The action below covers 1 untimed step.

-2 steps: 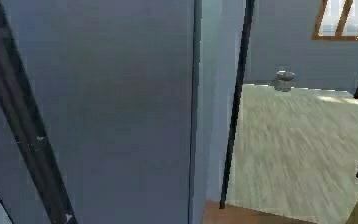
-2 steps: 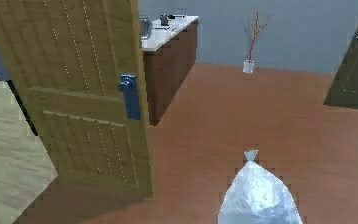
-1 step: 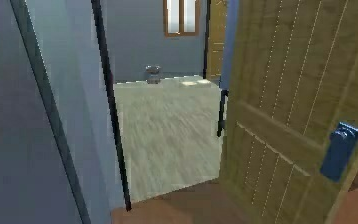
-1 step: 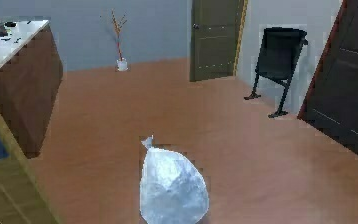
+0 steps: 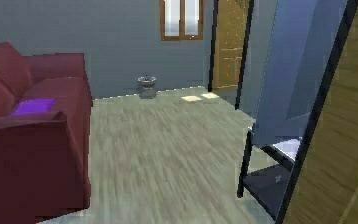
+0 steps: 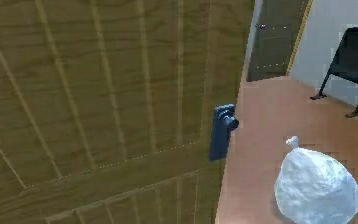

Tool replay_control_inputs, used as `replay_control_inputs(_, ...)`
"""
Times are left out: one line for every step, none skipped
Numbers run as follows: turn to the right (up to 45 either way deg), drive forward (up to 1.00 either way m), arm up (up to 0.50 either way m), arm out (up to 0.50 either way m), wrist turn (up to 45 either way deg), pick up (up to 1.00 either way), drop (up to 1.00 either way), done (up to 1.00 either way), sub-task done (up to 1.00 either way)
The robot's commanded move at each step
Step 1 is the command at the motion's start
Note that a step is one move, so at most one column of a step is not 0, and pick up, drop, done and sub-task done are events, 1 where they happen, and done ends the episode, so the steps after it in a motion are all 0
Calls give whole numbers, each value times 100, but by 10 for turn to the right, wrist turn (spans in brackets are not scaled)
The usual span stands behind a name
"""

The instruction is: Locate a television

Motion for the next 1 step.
replay_control_inputs(150, 0, 0, 0, 0, 0, 0, 0, 0)
